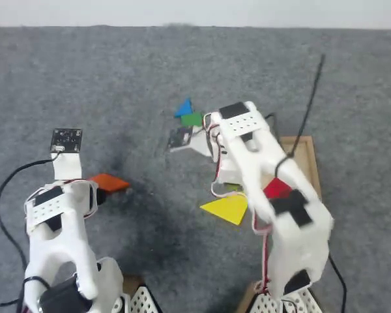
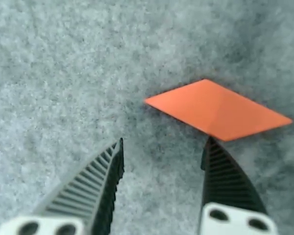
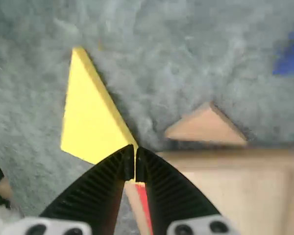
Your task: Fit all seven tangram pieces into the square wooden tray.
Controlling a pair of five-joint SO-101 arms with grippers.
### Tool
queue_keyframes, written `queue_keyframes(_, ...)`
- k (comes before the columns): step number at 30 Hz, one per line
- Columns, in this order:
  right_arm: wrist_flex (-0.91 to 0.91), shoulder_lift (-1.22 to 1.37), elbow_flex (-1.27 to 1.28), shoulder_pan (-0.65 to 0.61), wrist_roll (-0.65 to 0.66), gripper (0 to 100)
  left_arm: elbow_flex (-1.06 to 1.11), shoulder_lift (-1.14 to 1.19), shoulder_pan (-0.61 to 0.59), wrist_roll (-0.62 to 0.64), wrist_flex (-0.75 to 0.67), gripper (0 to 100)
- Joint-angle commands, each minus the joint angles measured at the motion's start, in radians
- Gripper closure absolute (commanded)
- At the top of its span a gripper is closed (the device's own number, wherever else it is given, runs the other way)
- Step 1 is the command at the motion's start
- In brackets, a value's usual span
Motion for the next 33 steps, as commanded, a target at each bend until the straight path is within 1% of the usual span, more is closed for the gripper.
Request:
queue_keyframes(1,-0.081,-0.282,0.147,-0.058,-0.072,99.0,-0.027,0.002,-0.006,-0.009,-0.018,75)
queue_keyframes(5,-0.202,-0.461,0.416,-0.077,-0.044,97.2,-0.027,0.002,-0.006,-0.009,-0.018,75)
queue_keyframes(6,-0.225,-0.476,0.471,-0.079,-0.015,94.6,-0.025,0.002,-0.006,-0.009,-0.018,75)
queue_keyframes(9,-0.263,-0.455,0.559,-0.059,0.077,82.4,-0.025,0.002,-0.006,-0.009,-0.018,75)
queue_keyframes(12,-0.26,-0.387,0.562,-0.021,0.172,71.9,-0.025,0.002,-0.006,-0.009,-0.018,75)
queue_keyframes(14,-0.259,-0.328,0.545,-0.012,0.199,68.0,-0.025,0.002,-0.006,-0.009,-0.018,75)
queue_keyframes(19,-0.26,-0.168,0.483,-0.018,0.198,67.3,-0.025,0.002,-0.006,-0.009,-0.018,75)
queue_keyframes(23,-0.265,-0.116,0.477,-0.054,0.196,67.3,-0.025,0.002,-0.006,-0.011,-0.018,75)
queue_keyframes(26,-0.268,-0.122,0.454,-0.053,0.158,67.4,-0.025,0.002,-0.006,-0.011,-0.02,75)
queue_keyframes(28,-0.271,-0.127,0.433,-0.05,0.103,67.4,-0.025,0.002,-0.006,-0.011,-0.02,75)
queue_keyframes(32,-0.343,-0.136,0.41,-0.053,-0.104,67.5,-0.025,0.002,-0.006,-0.011,-0.02,75)
queue_keyframes(33,-0.355,-0.136,0.411,-0.056,-0.138,68.2,-0.025,0.002,-0.006,-0.011,-0.02,75)
